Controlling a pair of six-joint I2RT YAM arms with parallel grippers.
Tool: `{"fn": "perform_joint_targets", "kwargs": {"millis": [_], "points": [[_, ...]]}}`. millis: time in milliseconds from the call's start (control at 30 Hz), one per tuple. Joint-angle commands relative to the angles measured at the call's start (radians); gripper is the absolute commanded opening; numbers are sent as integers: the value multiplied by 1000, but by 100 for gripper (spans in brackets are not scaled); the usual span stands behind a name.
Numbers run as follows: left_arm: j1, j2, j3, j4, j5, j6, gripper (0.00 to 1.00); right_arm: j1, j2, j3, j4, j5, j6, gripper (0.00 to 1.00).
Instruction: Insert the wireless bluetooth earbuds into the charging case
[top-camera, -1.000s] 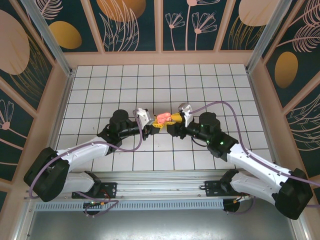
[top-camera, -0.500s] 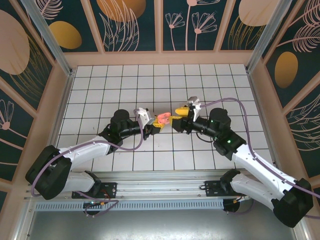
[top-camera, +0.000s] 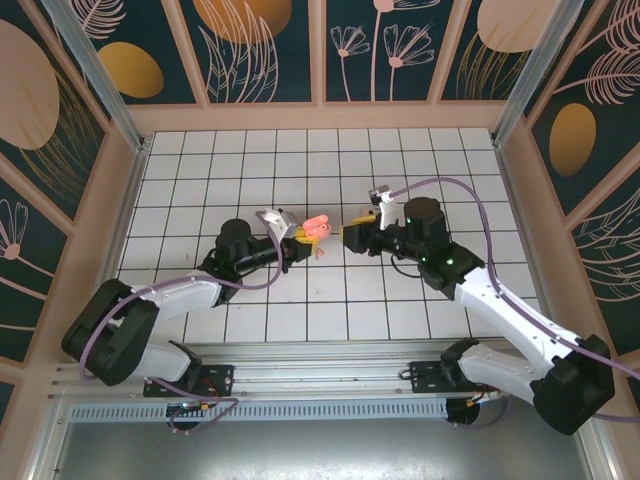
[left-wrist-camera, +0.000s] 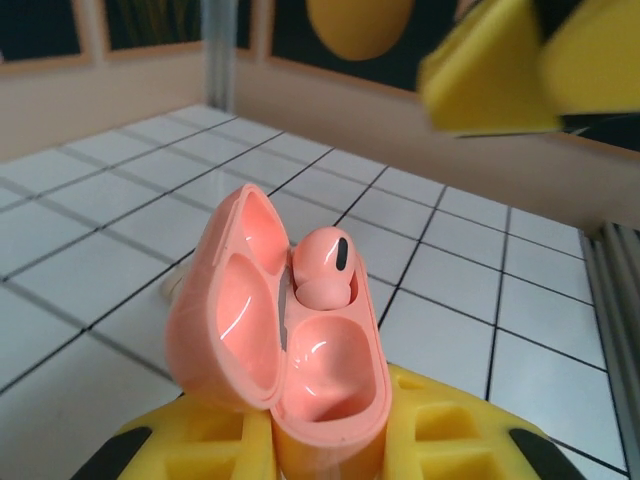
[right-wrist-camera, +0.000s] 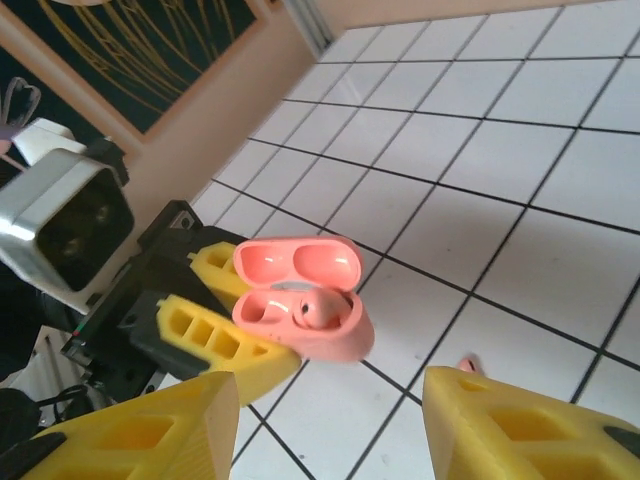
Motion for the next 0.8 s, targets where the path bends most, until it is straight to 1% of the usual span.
{"fn": "perform_joint_targets", "kwargs": {"millis": [0,167,267,433,600,767], "points": [[29,30,-29,115,-31,-112,20,-4,75,90,-175,80,-8,52],[87,64,-63,156,-61,-200,20,7,291,231,-353,128,31,51],[125,52,-89,148,-98,-231,20,15,415,304,-415,143,66,48],[172,1,-140,130,-149,-246,20,23,599,390,-458,147,99,45],[178,-56,-147,29,-203,-211,20,49,740,470,-473,149,108,43],[179,-93,-152,-15,-231,-197,21,68,849,542,-488,148,105,41]]}}
